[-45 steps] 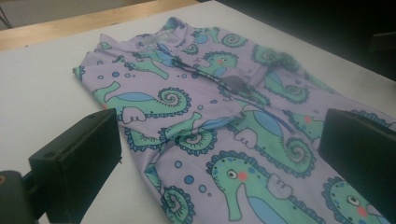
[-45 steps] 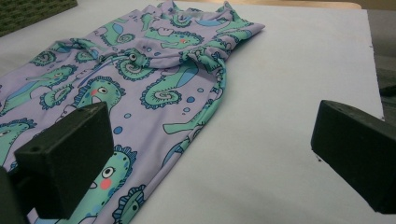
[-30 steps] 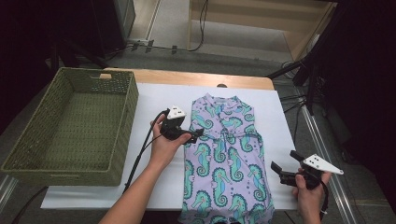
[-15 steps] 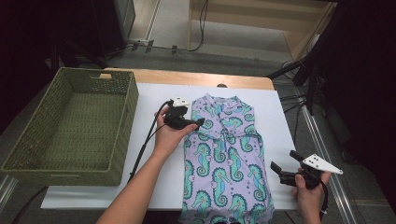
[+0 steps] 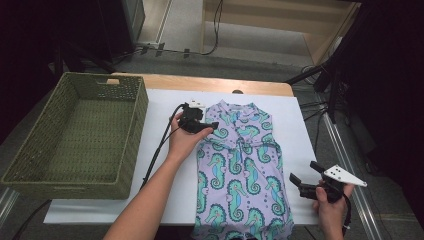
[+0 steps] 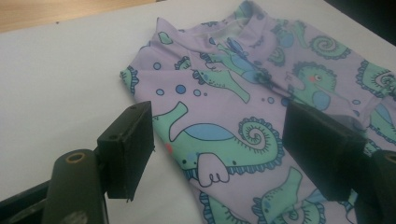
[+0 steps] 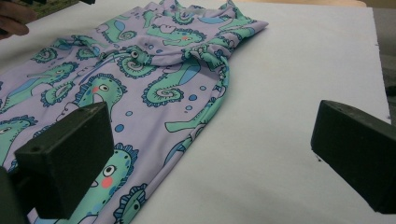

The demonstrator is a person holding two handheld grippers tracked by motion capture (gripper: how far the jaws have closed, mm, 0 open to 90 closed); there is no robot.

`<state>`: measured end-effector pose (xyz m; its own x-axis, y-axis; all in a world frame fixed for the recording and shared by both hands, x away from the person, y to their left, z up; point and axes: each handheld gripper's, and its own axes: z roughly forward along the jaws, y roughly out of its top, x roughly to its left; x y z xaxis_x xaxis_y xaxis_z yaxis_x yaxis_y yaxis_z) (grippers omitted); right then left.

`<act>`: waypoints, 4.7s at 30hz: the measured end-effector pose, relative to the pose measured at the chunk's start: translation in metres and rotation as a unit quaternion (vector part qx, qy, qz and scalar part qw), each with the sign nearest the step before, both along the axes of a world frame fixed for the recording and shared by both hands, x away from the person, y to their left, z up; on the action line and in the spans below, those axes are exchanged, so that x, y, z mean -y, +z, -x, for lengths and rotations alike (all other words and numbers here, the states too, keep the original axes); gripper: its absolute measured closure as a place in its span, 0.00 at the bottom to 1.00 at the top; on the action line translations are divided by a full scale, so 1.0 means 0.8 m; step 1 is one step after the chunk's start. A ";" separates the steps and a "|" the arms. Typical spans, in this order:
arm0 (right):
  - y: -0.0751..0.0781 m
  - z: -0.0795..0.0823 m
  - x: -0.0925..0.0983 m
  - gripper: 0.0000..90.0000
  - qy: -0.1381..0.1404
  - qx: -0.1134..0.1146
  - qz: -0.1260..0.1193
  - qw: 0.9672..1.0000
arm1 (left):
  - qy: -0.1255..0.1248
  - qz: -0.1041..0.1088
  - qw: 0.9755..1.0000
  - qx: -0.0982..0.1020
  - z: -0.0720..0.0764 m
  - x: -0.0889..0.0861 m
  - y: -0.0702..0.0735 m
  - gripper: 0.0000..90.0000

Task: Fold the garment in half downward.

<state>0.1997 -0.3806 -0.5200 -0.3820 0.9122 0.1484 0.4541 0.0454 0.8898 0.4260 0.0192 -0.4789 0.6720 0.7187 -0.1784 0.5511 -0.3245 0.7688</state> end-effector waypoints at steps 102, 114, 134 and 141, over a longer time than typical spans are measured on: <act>0.057 -0.062 -0.001 0.00 0.012 -0.031 -0.034 0.999 | 0.003 0.002 1.000 0.000 -0.030 0.035 0.021 0.98; 0.067 -0.157 -0.025 0.05 0.044 -0.063 -0.043 0.996 | 0.007 0.004 1.000 -0.004 -0.033 0.033 0.022 0.98; 0.029 -0.267 -0.039 0.27 -0.007 -0.172 -0.005 0.985 | 0.007 0.012 1.000 -0.014 -0.038 0.031 0.013 0.98; 0.018 -0.290 -0.046 0.35 -0.027 -0.176 0.014 0.984 | 0.006 0.019 1.000 -0.015 -0.037 0.031 0.014 0.98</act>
